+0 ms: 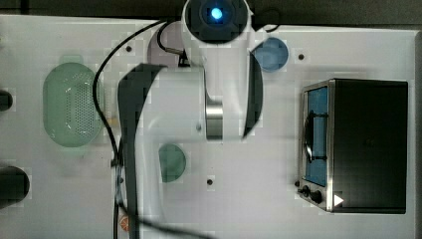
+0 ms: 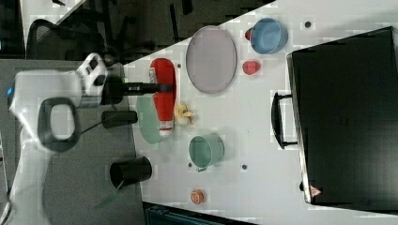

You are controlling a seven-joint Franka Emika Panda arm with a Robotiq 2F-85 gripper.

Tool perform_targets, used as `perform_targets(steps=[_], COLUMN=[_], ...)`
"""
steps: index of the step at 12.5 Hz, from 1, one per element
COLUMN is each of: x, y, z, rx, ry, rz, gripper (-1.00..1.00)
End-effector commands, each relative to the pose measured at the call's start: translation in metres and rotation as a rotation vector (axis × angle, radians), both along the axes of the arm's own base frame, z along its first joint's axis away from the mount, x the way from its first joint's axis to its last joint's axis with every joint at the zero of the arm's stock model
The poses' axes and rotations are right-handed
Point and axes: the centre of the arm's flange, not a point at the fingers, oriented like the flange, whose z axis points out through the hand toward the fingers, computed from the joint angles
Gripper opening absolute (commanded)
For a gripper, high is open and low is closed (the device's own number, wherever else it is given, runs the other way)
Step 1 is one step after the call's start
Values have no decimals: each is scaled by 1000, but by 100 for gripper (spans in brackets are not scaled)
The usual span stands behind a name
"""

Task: Pick ketchup from plate and place it on table.

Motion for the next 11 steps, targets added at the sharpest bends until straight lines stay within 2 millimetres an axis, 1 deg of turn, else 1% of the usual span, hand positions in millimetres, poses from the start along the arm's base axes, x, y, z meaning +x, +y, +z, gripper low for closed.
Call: perform_targets(steps=[1,3,6,9,11], x=[-40,-64,-91,-106,-111], y=[-48,-53,-55,-50,-47], z=[-77,-99,-149,-203,-235], rx=[13,20,65,61,58], ry=[148,126,84,37,22], rz=[-66,-85,-133,-134,-133], gripper=[25,25,25,25,25])
